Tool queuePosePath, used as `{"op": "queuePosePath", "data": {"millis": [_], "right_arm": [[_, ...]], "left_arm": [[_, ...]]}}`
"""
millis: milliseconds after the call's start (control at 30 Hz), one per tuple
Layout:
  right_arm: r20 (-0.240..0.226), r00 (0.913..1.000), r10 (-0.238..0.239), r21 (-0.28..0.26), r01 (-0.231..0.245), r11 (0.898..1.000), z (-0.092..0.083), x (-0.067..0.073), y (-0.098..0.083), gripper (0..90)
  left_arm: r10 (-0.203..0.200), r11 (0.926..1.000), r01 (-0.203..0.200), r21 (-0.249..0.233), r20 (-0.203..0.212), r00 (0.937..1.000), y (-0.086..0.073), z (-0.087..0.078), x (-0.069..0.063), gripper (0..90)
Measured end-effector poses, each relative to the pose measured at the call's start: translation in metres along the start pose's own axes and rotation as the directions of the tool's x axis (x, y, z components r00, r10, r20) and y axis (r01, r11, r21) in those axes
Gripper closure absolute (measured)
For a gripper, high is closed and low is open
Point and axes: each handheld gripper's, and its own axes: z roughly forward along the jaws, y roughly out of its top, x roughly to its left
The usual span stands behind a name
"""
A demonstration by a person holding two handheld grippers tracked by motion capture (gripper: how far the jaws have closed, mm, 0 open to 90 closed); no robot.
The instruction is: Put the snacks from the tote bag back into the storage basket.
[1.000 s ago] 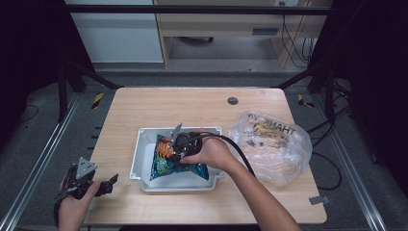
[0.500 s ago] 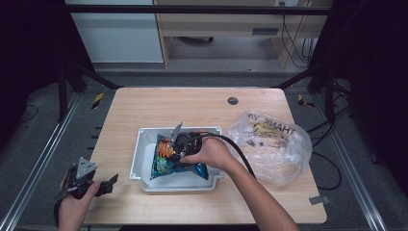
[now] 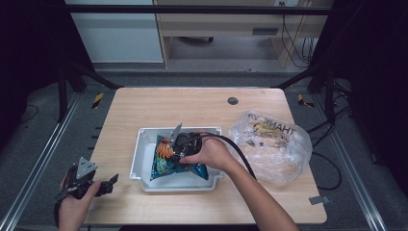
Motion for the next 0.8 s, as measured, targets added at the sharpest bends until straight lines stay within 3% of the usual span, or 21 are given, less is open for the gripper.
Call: {"op": "queuePosePath", "data": {"millis": [800], "right_arm": [[0.003, 0.9999, 0.01, 0.006, -0.01, 1.0, 0.0013, 0.0027, 0.0009, 34.1]], "left_arm": [[0.0, 1.0, 0.0, 0.001, 0.001, 1.0, -0.0001, 0.0001, 0.0002, 4.7]]}}
